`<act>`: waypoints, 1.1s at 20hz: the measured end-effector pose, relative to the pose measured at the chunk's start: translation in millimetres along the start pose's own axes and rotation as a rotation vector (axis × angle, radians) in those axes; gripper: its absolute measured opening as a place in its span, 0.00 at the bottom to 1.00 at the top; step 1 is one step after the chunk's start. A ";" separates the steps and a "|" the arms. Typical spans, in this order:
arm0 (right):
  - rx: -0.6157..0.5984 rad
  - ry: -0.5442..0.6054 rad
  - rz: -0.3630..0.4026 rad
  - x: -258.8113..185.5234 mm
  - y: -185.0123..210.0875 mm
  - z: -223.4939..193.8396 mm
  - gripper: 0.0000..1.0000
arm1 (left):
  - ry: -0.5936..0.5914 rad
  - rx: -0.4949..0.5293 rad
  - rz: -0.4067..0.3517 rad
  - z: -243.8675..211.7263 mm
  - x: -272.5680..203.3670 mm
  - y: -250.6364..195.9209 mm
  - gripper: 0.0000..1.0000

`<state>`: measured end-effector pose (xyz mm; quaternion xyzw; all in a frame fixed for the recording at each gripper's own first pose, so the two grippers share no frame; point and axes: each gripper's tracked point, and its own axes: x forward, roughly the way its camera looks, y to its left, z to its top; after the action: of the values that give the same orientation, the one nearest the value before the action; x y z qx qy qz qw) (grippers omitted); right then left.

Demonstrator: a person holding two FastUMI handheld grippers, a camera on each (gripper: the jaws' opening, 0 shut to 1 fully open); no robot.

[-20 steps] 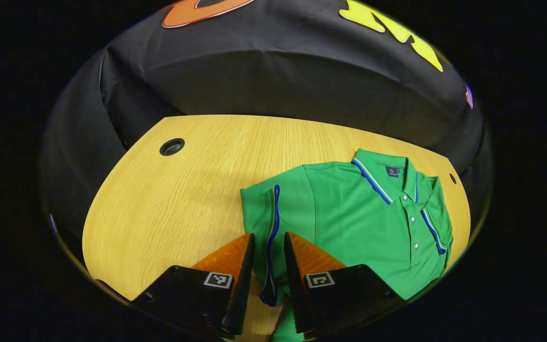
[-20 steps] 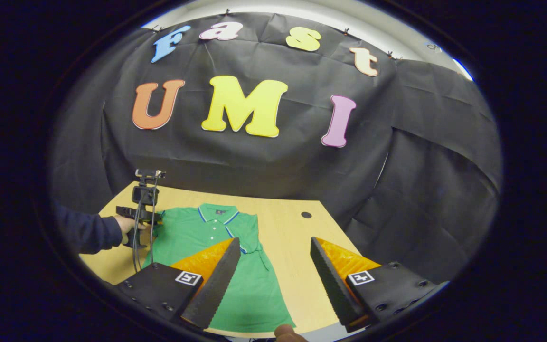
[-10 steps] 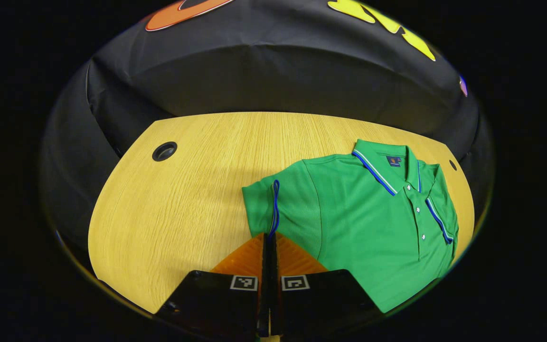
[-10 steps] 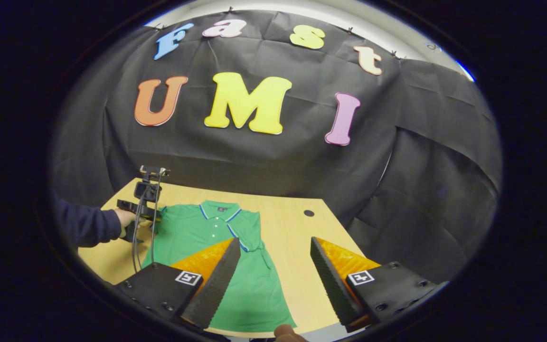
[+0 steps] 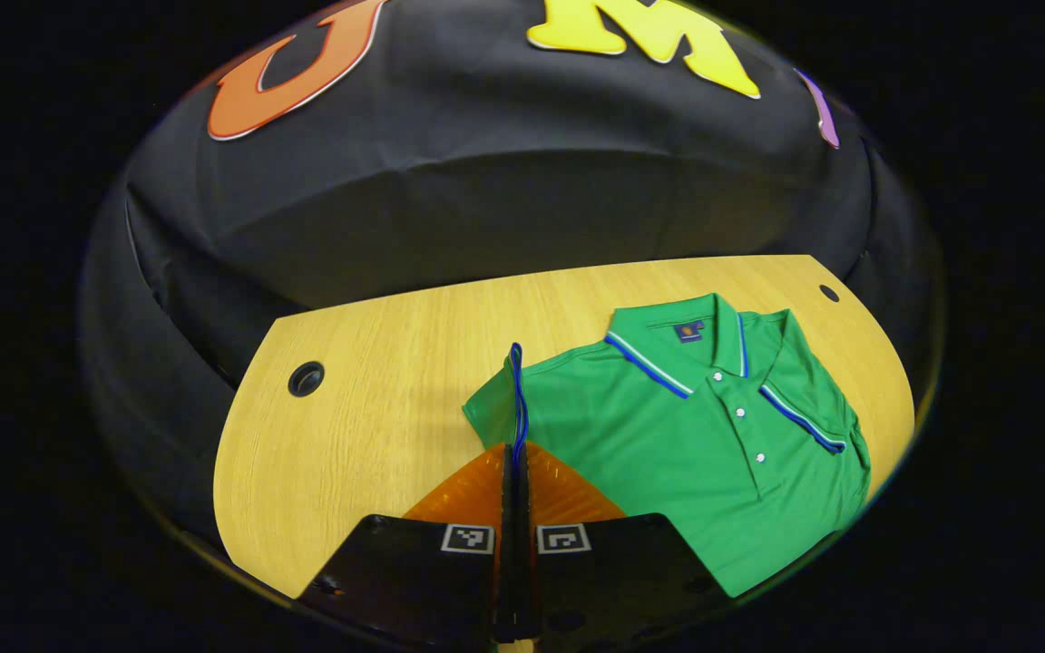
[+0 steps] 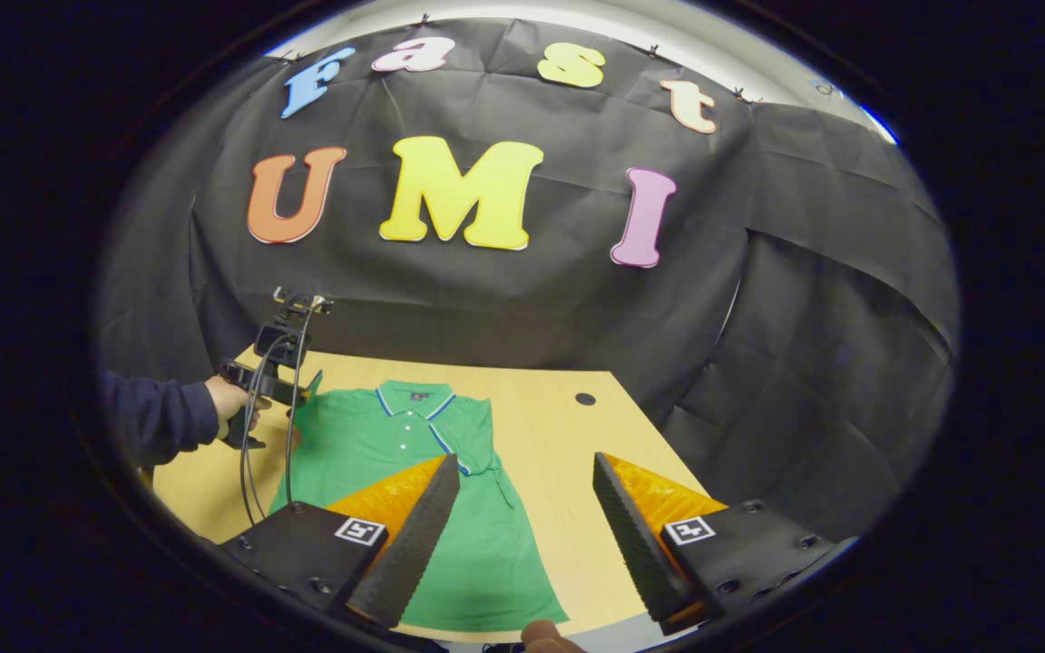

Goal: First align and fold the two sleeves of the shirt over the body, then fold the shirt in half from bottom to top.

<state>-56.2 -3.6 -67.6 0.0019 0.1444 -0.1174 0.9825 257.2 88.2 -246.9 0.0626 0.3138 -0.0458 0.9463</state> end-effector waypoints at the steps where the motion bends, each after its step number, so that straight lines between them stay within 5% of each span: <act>1: 0.002 0.003 -0.005 -0.6 -3.0 -1.7 0.95 | -0.003 0.008 -0.016 2.3 -0.4 -10.9 0.04; 10: 0.048 0.038 -0.050 -6.1 -30.2 -19.1 0.95 | -0.001 0.237 -0.076 -5.8 7.6 -81.2 0.04; 14: 0.068 0.034 -0.059 -2.5 -41.0 -21.2 0.95 | 0.076 0.217 -0.124 -27.8 10.3 -94.5 0.10; 15: 0.074 0.035 -0.057 -1.2 -43.1 -21.2 0.97 | 0.087 0.204 -0.117 -31.5 10.9 -92.4 0.14; 16: 0.077 0.037 -0.054 -1.2 -45.0 -22.6 0.95 | 0.095 0.187 -0.113 -35.1 8.8 -90.5 0.43; 17: 0.080 0.038 -0.052 1.0 -46.7 -23.8 0.95 | 0.095 0.169 -0.111 -36.0 4.2 -89.7 0.47; 18: 0.082 0.043 -0.044 3.4 -46.5 -26.2 0.95 | 0.080 0.148 -0.106 -33.4 -1.8 -87.1 0.69; 19: 0.082 0.051 -0.034 6.1 -46.0 -28.4 0.96 | 0.062 0.125 -0.099 -30.0 -10.2 -84.0 0.66; 22: 0.072 0.074 0.004 16.1 -43.2 -36.1 0.96 | 0.010 0.057 -0.066 -21.8 -43.8 -70.2 0.99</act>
<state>-61.5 -48.0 -105.5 0.0420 0.1765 -0.1206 0.9760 200.6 24.1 -244.3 0.0795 0.3191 -0.0857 0.9405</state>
